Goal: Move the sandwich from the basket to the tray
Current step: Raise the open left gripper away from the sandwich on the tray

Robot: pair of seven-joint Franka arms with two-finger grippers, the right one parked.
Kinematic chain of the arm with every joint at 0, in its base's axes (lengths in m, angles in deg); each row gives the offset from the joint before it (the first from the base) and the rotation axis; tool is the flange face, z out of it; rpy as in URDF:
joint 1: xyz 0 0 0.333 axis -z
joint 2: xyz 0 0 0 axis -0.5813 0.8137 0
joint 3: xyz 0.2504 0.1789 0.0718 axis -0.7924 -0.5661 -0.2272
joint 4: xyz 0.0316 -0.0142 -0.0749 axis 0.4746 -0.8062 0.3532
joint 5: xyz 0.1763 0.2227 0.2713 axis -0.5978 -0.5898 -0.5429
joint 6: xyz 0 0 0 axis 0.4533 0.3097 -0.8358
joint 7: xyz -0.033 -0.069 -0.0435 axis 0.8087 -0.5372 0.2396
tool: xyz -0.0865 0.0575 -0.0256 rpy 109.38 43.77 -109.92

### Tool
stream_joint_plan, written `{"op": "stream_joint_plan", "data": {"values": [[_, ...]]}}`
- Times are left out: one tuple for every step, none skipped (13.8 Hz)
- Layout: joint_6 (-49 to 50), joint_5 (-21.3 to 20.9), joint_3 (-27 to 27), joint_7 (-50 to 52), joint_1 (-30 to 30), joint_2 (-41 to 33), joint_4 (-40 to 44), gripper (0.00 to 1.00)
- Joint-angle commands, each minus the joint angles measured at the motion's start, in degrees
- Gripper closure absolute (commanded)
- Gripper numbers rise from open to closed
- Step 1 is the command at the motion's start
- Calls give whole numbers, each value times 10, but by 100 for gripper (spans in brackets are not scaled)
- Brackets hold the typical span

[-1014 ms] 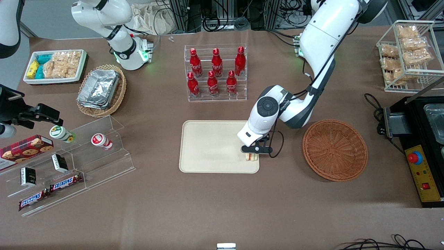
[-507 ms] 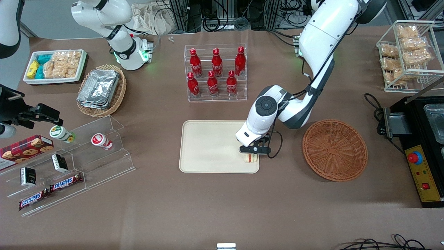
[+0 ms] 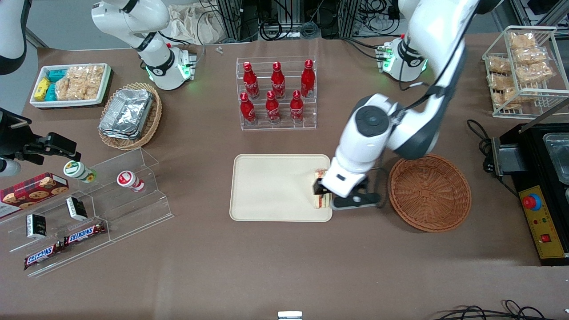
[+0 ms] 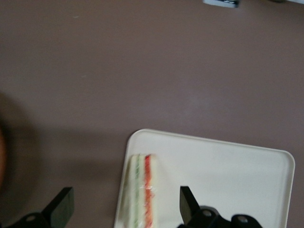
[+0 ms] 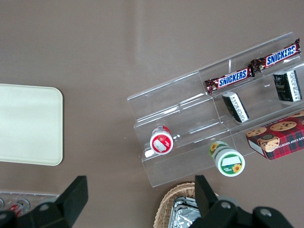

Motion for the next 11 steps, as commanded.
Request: {"op": "stream_joint_plan", "data": {"values": [[98, 7, 7, -7, -44, -57, 15, 0], [117, 24, 4, -34, -57, -76, 14, 0], [149, 46, 4, -74, -80, -94, 15, 0], [184, 66, 4, -114, -103, -109, 15, 0], [217, 81, 5, -151, -128, -129, 15, 0], [252, 95, 7, -189, -158, -146, 15, 0], [291, 104, 4, -235, -175, -166, 15, 0], [329, 107, -3, -275, -185, -187, 12, 0], [358, 107, -15, -307, -204, -210, 8, 0], [380, 107, -26, -337, -211, -226, 7, 0], [398, 105, -53, -354, -206, -241, 6, 0]]}}
